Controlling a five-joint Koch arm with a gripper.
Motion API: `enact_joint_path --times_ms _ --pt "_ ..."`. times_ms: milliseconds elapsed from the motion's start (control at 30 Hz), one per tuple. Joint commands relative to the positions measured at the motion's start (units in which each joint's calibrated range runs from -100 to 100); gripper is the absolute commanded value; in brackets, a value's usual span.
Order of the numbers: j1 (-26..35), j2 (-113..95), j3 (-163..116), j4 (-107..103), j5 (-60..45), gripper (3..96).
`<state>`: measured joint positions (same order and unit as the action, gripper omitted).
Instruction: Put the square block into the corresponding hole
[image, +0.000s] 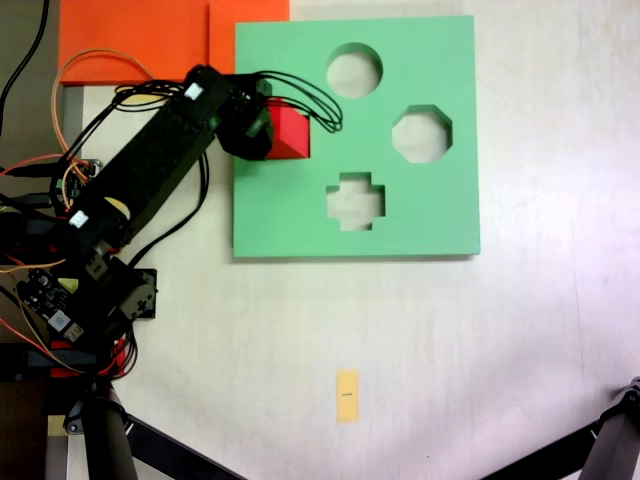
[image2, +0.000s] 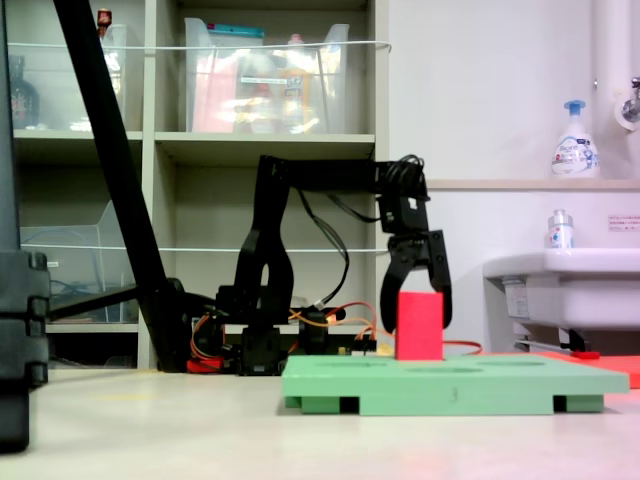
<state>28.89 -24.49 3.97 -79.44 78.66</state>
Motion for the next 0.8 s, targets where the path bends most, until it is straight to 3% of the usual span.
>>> enact_joint_path --times_ms 33,800 --pt "0.3 -3.0 0.0 -1.3 0.5 18.5" --pt "0.0 11.6 2.3 6.1 -0.1 18.5"
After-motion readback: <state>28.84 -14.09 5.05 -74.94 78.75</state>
